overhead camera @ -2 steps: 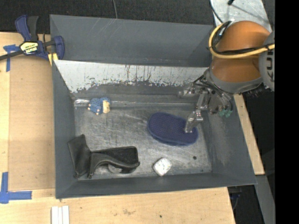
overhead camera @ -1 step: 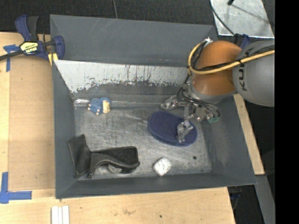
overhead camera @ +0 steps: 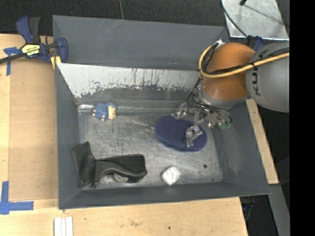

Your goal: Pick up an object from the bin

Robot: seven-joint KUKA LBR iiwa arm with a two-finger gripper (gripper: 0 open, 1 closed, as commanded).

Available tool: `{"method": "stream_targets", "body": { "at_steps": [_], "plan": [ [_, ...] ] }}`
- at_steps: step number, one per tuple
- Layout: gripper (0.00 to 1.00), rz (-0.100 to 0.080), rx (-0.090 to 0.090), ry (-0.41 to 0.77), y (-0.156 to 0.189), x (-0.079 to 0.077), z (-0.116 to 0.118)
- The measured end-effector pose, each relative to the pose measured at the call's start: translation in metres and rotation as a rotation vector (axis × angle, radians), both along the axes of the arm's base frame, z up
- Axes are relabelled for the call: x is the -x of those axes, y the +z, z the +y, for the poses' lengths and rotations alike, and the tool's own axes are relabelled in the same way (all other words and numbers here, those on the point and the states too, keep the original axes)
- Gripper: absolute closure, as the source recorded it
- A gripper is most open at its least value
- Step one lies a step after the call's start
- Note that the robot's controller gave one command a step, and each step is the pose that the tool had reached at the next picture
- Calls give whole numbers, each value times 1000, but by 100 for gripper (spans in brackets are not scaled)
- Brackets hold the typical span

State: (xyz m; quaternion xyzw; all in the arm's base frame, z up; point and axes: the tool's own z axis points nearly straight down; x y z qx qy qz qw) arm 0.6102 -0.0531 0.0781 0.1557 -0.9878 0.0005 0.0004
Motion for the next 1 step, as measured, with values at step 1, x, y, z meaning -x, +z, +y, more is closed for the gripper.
{"method": "stream_targets", "body": {
  "at_steps": [1],
  "plan": [
    [100, -12, -1, 346, 147, 7, 51]
  ]
}}
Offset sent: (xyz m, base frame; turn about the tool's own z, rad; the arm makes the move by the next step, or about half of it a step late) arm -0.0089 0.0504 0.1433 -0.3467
